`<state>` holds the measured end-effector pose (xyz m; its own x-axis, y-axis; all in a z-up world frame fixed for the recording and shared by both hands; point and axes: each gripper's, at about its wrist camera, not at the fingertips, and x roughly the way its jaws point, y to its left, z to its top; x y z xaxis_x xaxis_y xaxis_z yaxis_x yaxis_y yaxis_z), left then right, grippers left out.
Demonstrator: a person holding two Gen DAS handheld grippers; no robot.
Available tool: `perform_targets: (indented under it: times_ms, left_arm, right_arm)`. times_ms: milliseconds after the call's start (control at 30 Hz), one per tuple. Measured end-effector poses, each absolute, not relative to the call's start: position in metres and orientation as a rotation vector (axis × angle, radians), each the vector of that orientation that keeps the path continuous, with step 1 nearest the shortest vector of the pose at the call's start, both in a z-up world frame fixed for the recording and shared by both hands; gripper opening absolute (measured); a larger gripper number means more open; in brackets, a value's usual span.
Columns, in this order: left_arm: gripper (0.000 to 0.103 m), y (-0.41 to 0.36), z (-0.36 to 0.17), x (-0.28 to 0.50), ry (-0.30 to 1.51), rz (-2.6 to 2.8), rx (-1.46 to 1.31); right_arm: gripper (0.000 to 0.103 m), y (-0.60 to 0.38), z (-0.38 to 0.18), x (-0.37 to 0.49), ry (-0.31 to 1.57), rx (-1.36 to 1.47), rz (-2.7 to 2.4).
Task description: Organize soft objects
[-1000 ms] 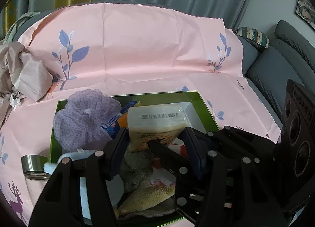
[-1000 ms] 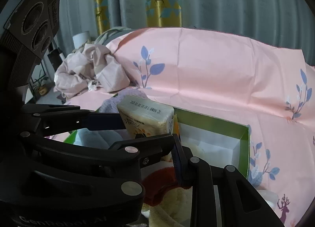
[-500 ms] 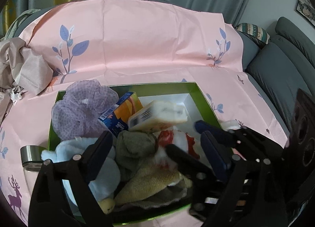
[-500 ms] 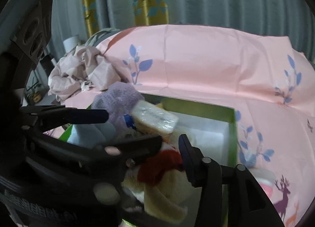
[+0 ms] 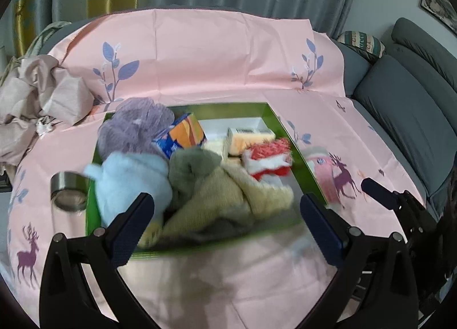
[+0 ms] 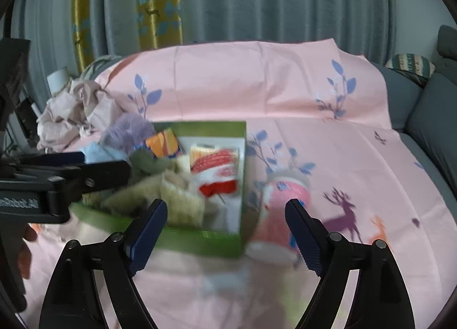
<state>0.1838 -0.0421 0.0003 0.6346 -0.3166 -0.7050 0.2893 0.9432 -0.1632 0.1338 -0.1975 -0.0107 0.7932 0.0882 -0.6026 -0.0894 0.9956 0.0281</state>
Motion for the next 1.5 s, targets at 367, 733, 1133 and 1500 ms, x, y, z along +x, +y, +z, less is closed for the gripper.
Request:
perform_targets:
  times_ms: [367,733,1133,1500]
  left_arm:
    - [0.102,-0.025,0.017,0.12,0.841,-0.221,-0.074]
    - [0.102,-0.017,0.024,0.088,0.863,-0.165,-0.082]
    - [0.102,-0.011,0.03,0.1,0.865,-0.107,-0.04]
    - [0.102,-0.002,0.03,0.115,0.879,-0.075,-0.037]
  right_arm:
    - [0.094,-0.195,0.0,0.077,0.672,-0.046,0.097]
    - [0.094,-0.195,0.018,0.053,0.652,-0.034,0.122]
    - [0.094,-0.182,0.04,0.071,0.652,-0.034,0.161]
    - [0.094,-0.186,0.048,0.097,0.68,0.012,0.155]
